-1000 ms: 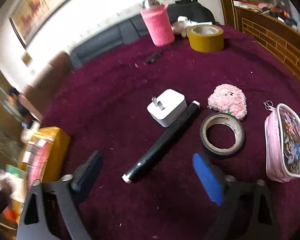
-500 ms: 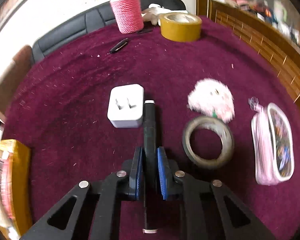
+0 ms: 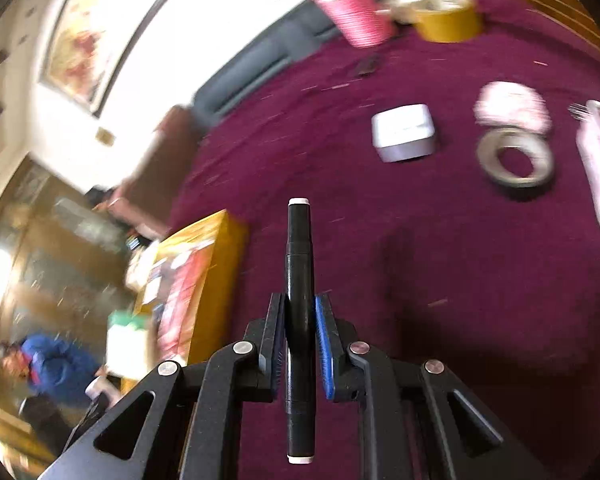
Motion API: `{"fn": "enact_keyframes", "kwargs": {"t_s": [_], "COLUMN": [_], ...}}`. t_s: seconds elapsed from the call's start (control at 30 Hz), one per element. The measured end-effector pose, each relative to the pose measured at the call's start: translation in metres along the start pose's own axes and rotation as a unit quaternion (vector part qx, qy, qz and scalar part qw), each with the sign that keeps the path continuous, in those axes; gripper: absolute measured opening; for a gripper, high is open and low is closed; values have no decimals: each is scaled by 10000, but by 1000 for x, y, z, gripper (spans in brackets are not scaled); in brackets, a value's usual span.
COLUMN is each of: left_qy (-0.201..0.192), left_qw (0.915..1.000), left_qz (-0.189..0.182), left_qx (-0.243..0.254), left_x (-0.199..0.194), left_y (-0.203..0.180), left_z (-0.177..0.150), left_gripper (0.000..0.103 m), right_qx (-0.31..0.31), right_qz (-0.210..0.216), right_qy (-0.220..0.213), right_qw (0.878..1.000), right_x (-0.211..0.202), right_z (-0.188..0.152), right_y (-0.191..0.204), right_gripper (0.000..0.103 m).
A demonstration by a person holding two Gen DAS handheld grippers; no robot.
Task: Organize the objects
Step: 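Lower the bottle and marker into the tray and open both tools, then withdraw both tools from the tray and move back over the table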
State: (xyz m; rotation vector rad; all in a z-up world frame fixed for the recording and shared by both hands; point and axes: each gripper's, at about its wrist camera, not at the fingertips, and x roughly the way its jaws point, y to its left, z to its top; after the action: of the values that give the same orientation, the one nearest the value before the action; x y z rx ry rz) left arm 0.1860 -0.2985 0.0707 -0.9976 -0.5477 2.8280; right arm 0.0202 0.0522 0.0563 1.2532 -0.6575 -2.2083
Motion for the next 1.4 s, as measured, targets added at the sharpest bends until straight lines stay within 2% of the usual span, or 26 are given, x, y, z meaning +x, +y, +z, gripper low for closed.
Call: {"fn": "enact_keyframes", "kwargs": {"t_s": [0.13, 0.27, 0.4, 0.57, 0.63, 0.7, 0.77, 0.8, 0.87, 0.93, 1.03, 1.13, 1.2, 1.27, 1.3, 1.33, 1.4], "left_qy": [216, 229, 358, 292, 168, -13, -276, -352, -484, -614, -862, -1083, -1346, -1706, -1949, -2168, -2363], "left_qw": [9994, 9974, 9949, 9931, 9933, 9939, 9937, 9937, 9941, 9943, 9930, 9905, 9867, 9795, 9725, 9644, 9533], "left_qz": [244, 629, 925, 1136, 1139, 1090, 1060, 1034, 927, 761, 428, 171, 200, 397, 615, 860, 1244], "left_qx": [71, 260, 181, -25, -114, -191, -238, -249, -300, -429, -684, -829, -886, -995, -1117, -1248, -1409], "left_x": [8, 19, 33, 35, 28, 19, 7, 3, -7, -20, -41, -67, -91, -121, -139, -154, -173], "left_y": [0, -3, 9, 20, 21, 20, 18, 16, 16, 17, 21, 28, 36, 52, 63, 74, 90], "left_z": [-5, -3, 1, -4, -5, -5, -6, -5, -4, -3, -2, 4, 12, 19, 22, 23, 24], "left_gripper": [26, 26, 26, 28, 40, 71, 78, 78, 79, 81, 84, 84, 84, 84, 85, 87, 88], "right_qx": [-522, -1055, -1594, -2141, -2239, -2338, -2357, -2371, -2412, -2495, -2677, -2760, -2929, -3263, -3546, -3708, -4107], "right_qz": [568, 894, 753, 134, -15, -129, -100, -104, -116, -166, -471, -673, -447, -43, 215, 338, 469], "right_qy": [421, 858, 1091, 1145, 1126, 1121, 1152, 1144, 1069, 789, 64, -561, -637, -450, -259, -158, 4], "right_qw": [9961, 9867, 9783, 9700, 9681, 9657, 9649, 9647, 9645, 9650, 9623, 9572, 9530, 9442, 9344, 9280, 9106], "right_x": [23, 58, 95, 128, 134, 135, 134, 129, 121, 106, 78, 59, 54, 60, 67, 72, 82], "right_z": [-18, -35, -49, -67, -71, -76, -79, -80, -81, -78, -69, -60, -56, -57, -61, -67, -89], "right_y": [60, 110, 147, 162, 161, 157, 153, 151, 153, 159, 176, 206, 240, 284, 314, 329, 355], "right_gripper": [17, 17, 17, 17, 18, 18, 18, 21, 36, 62, 81, 85, 86, 86, 87, 88, 89]}}
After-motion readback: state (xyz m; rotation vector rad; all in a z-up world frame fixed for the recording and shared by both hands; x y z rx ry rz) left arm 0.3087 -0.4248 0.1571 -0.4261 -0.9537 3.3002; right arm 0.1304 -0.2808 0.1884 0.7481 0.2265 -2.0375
